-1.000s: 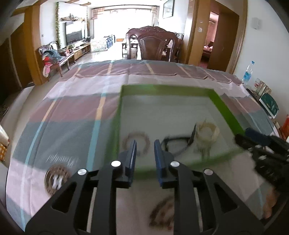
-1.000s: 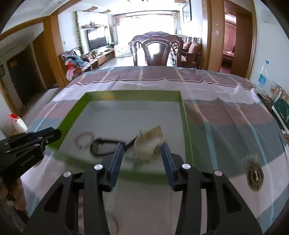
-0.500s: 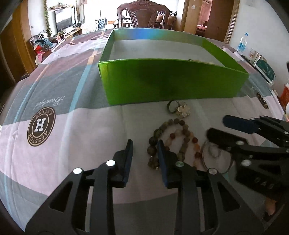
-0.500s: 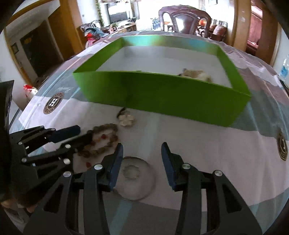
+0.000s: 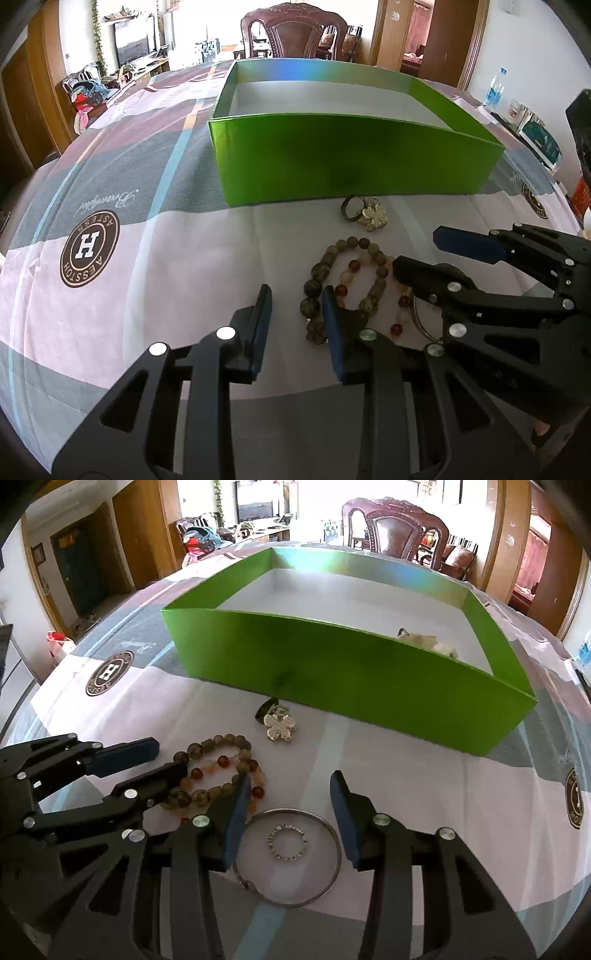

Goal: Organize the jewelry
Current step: 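Move both tools back down to the remaining bracelets and bangle, then close the right tool on the red-and-white bead bracelet while the left tool grasps the dark bead bracelet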

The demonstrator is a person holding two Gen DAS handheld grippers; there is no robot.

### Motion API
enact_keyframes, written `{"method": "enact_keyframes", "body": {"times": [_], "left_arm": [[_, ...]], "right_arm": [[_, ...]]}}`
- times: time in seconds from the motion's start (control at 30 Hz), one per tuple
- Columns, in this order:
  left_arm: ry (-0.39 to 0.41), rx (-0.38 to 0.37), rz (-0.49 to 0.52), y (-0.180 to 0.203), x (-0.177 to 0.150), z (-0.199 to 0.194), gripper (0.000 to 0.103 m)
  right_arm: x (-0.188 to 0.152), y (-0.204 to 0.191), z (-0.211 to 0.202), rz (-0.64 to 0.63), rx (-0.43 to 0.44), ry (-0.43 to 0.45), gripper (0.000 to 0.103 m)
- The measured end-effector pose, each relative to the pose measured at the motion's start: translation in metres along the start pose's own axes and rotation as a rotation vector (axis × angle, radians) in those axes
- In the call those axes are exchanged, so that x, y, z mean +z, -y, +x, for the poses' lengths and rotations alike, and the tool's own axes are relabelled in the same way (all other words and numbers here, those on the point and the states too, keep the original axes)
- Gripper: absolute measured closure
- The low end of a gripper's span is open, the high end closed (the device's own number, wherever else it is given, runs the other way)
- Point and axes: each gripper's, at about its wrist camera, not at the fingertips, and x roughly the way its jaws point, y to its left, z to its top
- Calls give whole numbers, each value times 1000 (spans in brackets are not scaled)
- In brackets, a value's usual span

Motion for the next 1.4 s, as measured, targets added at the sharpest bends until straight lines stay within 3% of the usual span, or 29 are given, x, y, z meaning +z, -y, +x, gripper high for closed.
{"method": "enact_keyframes", "body": {"times": [0.17, 0.37, 0.7, 0.97, 1.17, 1.4], "left_arm": [[-3, -14, -34, -6, -1, -2, 73], [-2, -11, -22, -5, -2, -2, 72], [0, -13, -17, -5, -3, -3, 69], [3, 5, -1, 0, -7, -5, 66], [6, 15, -17, 2, -10, -8, 66], [16, 22, -41, 6, -11, -12, 66]], "right_arm": [[-3, 0, 2, -12, 46, -19, 59], [-4, -1, 5, -28, -7, -22, 58], [-15, 61, -5, 132, -116, -32, 57], [-46, 92, -27, 204, -175, -27, 52], [-66, 90, -42, 185, -179, -45, 52], [-62, 85, -45, 187, -235, -12, 52]]}}
